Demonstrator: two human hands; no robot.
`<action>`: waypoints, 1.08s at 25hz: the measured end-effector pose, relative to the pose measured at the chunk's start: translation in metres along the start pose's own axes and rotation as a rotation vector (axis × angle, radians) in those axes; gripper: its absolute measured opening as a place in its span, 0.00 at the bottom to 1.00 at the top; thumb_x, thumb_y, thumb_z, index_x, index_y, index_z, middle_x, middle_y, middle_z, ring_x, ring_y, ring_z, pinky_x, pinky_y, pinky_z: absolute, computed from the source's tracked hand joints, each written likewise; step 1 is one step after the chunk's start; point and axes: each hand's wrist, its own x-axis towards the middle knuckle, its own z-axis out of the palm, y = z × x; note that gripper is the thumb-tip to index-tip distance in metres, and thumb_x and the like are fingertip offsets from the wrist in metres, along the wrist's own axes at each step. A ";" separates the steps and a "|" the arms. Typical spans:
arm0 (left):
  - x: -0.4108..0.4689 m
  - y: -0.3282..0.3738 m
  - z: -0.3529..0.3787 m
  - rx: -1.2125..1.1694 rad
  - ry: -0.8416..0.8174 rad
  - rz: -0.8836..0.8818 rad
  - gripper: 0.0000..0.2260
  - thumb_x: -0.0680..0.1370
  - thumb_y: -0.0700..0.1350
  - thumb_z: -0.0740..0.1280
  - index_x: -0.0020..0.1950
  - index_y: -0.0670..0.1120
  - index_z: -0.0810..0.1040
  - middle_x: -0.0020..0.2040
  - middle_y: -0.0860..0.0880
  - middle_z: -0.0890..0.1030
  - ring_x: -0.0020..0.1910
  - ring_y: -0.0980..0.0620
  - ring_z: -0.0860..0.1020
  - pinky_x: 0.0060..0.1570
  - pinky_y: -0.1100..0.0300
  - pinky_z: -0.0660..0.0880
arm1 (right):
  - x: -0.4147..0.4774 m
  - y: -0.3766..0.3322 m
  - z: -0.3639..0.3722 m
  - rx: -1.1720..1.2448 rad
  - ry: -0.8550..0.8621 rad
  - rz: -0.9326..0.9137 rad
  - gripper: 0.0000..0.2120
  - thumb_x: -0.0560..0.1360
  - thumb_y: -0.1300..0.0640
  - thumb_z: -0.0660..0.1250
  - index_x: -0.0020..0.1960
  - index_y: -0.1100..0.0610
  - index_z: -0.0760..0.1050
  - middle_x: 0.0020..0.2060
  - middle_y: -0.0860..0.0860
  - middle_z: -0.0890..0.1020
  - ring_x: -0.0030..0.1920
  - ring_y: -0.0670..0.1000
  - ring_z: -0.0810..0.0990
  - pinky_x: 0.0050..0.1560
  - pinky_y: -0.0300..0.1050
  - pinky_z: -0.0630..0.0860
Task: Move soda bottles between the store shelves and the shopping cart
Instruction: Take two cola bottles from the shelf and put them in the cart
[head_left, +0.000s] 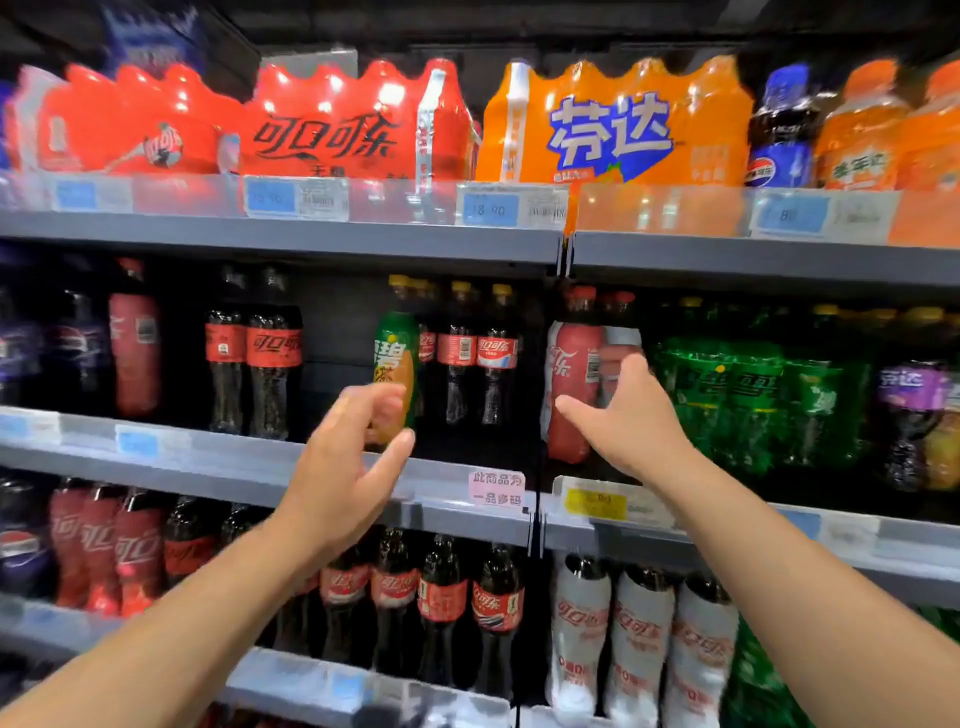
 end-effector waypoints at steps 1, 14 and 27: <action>0.016 -0.006 0.006 0.030 0.047 -0.014 0.17 0.79 0.51 0.67 0.67 0.50 0.72 0.57 0.53 0.77 0.55 0.56 0.77 0.56 0.57 0.75 | 0.010 0.001 0.004 -0.051 -0.013 0.030 0.20 0.72 0.48 0.76 0.55 0.59 0.75 0.50 0.54 0.82 0.49 0.54 0.81 0.47 0.47 0.78; 0.072 -0.071 0.061 0.328 -0.225 -0.456 0.45 0.60 0.74 0.70 0.60 0.38 0.78 0.48 0.41 0.82 0.29 0.61 0.71 0.23 0.69 0.57 | 0.078 0.036 0.054 -0.224 0.050 0.199 0.50 0.71 0.43 0.77 0.76 0.72 0.55 0.68 0.68 0.73 0.66 0.66 0.76 0.61 0.54 0.74; 0.068 -0.069 0.059 0.282 -0.258 -0.399 0.37 0.61 0.72 0.71 0.63 0.54 0.70 0.47 0.50 0.81 0.42 0.50 0.80 0.35 0.61 0.70 | 0.058 0.030 0.050 0.025 0.015 0.201 0.21 0.65 0.53 0.80 0.55 0.55 0.79 0.50 0.56 0.85 0.50 0.58 0.83 0.50 0.47 0.77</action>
